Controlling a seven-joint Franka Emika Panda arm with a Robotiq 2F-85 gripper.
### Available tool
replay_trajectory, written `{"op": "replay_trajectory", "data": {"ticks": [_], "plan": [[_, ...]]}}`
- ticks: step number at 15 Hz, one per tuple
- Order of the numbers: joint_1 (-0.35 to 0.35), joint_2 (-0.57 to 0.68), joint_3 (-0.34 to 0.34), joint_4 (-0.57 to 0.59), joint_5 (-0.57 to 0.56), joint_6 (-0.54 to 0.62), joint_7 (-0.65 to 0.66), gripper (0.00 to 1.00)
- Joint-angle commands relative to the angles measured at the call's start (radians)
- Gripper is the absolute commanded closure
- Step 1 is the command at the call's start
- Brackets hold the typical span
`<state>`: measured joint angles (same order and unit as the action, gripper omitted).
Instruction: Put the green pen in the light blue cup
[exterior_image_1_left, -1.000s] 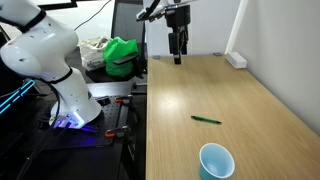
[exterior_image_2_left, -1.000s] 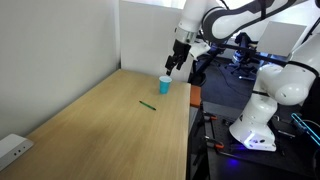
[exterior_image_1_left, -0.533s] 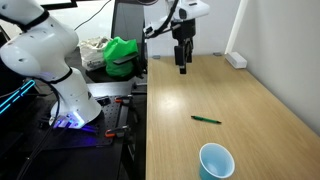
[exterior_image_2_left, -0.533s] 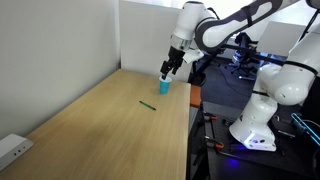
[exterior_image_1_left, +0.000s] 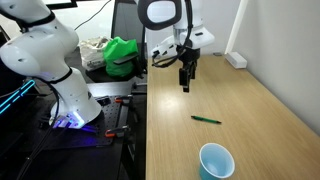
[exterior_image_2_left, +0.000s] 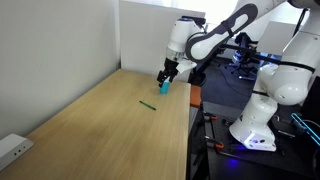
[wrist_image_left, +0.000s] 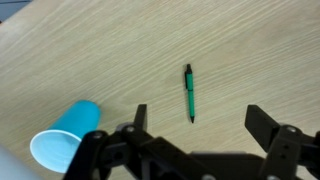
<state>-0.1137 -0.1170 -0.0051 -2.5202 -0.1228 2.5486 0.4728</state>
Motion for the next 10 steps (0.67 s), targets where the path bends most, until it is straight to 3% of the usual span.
{"op": "replay_trajectory", "data": {"ticks": [1,10], "plan": [[-0.006,0.090,-0.029,0.037,-0.007,0.038,-0.056,0.00],[0.016,0.315,-0.101,0.166,-0.040,0.138,-0.114,0.00]]}}
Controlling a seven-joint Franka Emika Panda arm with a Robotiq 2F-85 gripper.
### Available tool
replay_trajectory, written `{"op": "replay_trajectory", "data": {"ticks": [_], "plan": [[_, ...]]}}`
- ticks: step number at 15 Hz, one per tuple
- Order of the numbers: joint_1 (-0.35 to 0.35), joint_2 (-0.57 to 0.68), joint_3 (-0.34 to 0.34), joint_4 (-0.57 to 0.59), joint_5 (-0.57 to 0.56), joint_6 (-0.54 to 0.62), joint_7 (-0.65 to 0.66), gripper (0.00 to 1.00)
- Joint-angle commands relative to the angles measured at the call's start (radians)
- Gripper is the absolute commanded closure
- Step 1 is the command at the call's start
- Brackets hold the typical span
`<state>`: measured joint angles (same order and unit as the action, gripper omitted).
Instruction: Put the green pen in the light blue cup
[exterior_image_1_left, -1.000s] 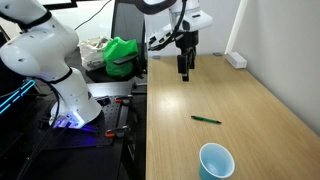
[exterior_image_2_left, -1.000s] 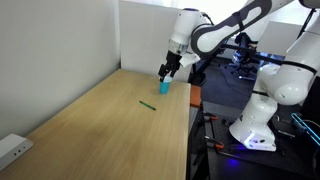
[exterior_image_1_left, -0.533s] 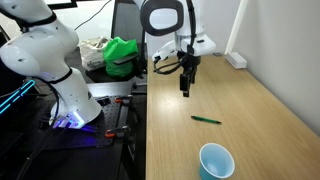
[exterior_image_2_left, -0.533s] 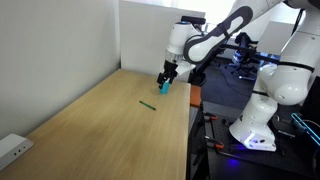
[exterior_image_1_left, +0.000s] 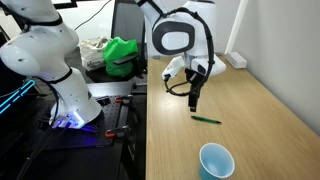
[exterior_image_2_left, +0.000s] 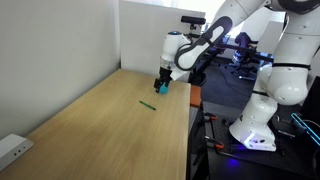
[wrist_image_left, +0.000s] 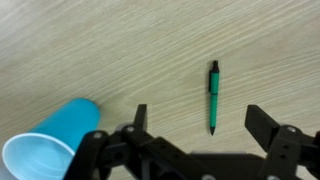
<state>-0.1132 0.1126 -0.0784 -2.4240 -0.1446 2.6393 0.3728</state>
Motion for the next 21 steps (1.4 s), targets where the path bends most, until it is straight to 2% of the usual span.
{"op": "replay_trajectory", "data": {"ticks": [1,7,14,21], "plan": [[0.020,0.112,-0.036,0.086,-0.017,0.072,-0.008,0.00],[0.044,0.240,-0.050,0.162,0.042,0.184,-0.033,0.00],[0.044,0.351,-0.032,0.259,0.134,0.175,-0.054,0.00],[0.019,0.434,0.004,0.344,0.232,0.141,-0.133,0.00]]}}
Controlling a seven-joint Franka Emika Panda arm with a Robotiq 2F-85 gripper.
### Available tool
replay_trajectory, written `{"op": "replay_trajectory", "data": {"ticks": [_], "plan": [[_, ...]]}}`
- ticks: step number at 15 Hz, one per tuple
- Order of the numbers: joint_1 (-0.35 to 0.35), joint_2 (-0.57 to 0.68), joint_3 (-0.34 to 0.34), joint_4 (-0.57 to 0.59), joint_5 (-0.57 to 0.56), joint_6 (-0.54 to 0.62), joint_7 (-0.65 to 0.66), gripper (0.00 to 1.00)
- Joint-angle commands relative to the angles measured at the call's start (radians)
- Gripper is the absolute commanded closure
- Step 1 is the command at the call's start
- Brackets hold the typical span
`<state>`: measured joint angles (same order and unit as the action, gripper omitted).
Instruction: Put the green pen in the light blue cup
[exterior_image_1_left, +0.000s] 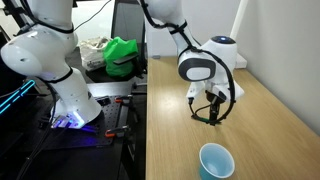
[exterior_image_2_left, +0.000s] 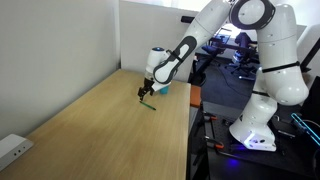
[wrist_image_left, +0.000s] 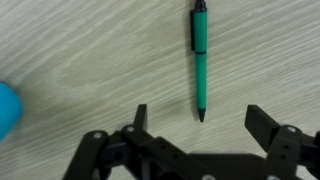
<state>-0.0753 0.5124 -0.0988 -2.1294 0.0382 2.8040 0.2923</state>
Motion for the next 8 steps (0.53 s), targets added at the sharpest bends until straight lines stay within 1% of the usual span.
{"op": "replay_trajectory", "data": {"ticks": [1,8], "plan": [[-0.020,0.043,0.028,0.058,0.058,-0.026,-0.061,0.00],[-0.015,0.082,0.028,0.092,0.084,-0.042,-0.066,0.00]]}}
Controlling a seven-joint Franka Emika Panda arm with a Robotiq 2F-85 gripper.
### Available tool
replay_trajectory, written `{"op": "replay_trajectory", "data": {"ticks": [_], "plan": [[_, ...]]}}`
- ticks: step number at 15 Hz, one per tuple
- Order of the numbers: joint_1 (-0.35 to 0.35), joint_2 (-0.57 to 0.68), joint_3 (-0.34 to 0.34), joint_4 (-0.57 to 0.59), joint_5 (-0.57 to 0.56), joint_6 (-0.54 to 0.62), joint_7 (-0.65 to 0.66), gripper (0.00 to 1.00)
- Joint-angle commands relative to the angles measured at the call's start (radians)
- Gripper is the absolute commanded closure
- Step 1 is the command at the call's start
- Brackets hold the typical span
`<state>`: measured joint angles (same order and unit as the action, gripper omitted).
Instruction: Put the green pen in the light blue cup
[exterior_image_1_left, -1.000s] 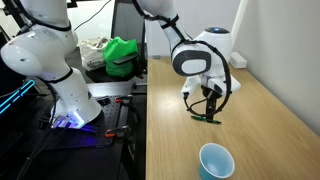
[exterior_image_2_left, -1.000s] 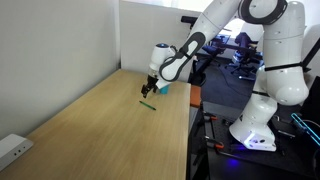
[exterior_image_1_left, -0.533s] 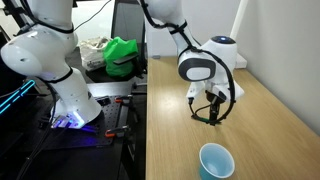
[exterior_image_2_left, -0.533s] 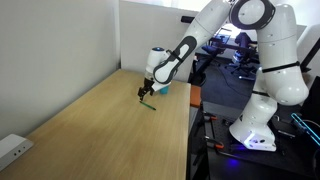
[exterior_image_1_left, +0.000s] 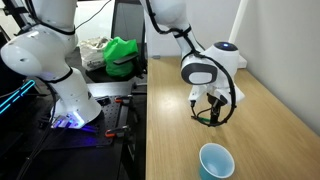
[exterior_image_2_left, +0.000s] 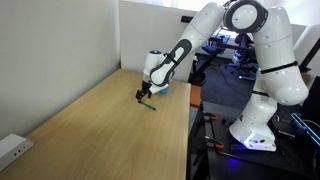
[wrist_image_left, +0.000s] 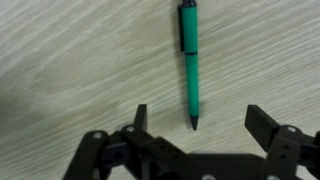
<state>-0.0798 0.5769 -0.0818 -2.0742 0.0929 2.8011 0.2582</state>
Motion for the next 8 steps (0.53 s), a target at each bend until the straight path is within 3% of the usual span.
{"op": "replay_trajectory", "data": {"ticks": [1,8], "plan": [[-0.010,0.022,0.011,0.041,0.029,-0.042,-0.031,0.00],[-0.006,0.046,0.008,0.072,0.028,-0.082,-0.026,0.00]]}}
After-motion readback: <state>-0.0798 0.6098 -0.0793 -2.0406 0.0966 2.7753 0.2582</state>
